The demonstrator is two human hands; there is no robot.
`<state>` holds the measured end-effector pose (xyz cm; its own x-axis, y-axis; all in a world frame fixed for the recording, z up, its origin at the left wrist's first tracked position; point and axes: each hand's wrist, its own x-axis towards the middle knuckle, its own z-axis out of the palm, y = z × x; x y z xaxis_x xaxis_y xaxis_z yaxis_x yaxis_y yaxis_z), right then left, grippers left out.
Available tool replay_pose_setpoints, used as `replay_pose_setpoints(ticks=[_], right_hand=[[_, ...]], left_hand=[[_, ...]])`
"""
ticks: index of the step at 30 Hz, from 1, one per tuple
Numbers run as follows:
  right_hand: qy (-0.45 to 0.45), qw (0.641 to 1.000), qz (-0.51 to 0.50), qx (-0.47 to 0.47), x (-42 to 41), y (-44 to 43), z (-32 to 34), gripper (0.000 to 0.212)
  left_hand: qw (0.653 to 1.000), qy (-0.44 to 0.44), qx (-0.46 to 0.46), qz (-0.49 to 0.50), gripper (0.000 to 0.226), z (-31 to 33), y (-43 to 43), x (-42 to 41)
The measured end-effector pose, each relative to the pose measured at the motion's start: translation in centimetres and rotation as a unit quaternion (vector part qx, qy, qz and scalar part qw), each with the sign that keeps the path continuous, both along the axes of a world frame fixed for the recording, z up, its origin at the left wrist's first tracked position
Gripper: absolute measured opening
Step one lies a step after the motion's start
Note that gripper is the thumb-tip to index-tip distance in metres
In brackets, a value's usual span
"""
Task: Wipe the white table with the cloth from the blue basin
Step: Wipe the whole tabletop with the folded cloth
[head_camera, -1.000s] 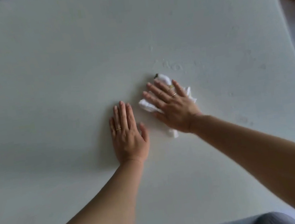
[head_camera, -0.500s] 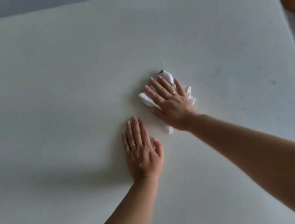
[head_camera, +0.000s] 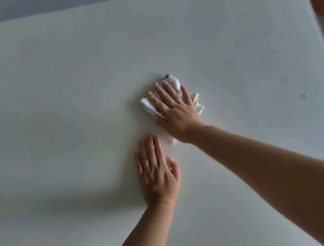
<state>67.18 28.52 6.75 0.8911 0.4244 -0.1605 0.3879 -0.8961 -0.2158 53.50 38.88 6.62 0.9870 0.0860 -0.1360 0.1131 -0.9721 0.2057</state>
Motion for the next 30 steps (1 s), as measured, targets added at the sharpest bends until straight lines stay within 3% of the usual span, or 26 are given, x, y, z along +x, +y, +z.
replay_pose_setpoints(ticks=[2,4,7,10,11,13,15,17,18,20,22,24,26,28,30], right_hand=[[-0.021,0.997,0.077,-0.024,1.7,-4.0,-0.1,0.058],[-0.027,0.998,0.034,-0.034,3.6,-7.7,0.0,0.056],[-0.023,0.987,-0.156,-0.008,5.5,-9.4,0.0,0.053],[0.007,0.926,-0.377,0.031,6.8,-4.7,-0.3,0.054],[0.018,0.914,-0.403,0.037,6.9,-2.8,-0.4,0.056],[0.024,0.948,-0.315,0.023,6.6,0.1,-0.7,0.058],[0.009,0.993,-0.121,0.0,6.4,-0.6,-0.3,0.057],[-0.014,0.999,0.042,-0.029,8.1,-4.2,-0.1,0.056],[-0.025,0.996,0.074,-0.038,9.1,-6.3,-0.1,0.055],[-0.028,0.999,0.015,-0.041,11.5,-9.9,-0.4,0.054],[-0.023,0.99,-0.137,-0.016,13.6,-11.7,-0.4,0.053],[-0.013,0.954,-0.3,0.005,14.7,-10.2,-0.7,0.053],[0.008,0.92,-0.391,0.013,14.6,-6.2,-0.8,0.056],[0.009,0.948,-0.318,0.015,13.5,-2.0,-0.9,0.06],[0.003,0.988,-0.151,0.01,12.3,-0.7,-0.7,0.061]], left_hand=[[1.0,-0.009,-0.015,-0.009,0.062,0.3,0.2,0.1],[0.999,-0.024,-0.033,-0.005,0.058,0.7,0.4,0.9],[0.997,-0.056,-0.054,-0.008,0.054,1.6,0.4,4.4],[0.993,-0.094,-0.059,-0.027,0.056,1.9,0.2,10.7],[0.992,-0.105,-0.059,-0.025,0.056,1.8,0.1,12.9],[0.992,-0.116,-0.053,-0.008,0.056,1.7,-0.1,17.2],[0.993,-0.108,-0.044,0.003,0.056,1.1,0.0,20.4],[0.995,-0.092,-0.03,-0.003,0.056,0.0,0.1,22.0],[0.996,-0.083,-0.023,-0.007,0.057,-0.5,0.2,22.2],[0.997,-0.07,-0.015,-0.009,0.059,-1.2,0.4,22.2],[0.998,-0.069,-0.01,-0.005,0.062,-1.5,0.3,22.2],[0.998,-0.068,-0.009,-0.002,0.064,-1.3,0.2,22.2],[0.998,-0.067,-0.01,-0.003,0.065,-1.1,0.1,22.3],[0.998,-0.067,-0.008,-0.002,0.063,-0.9,0.1,22.2],[0.998,-0.066,-0.009,0.002,0.061,-0.8,0.0,22.2]])
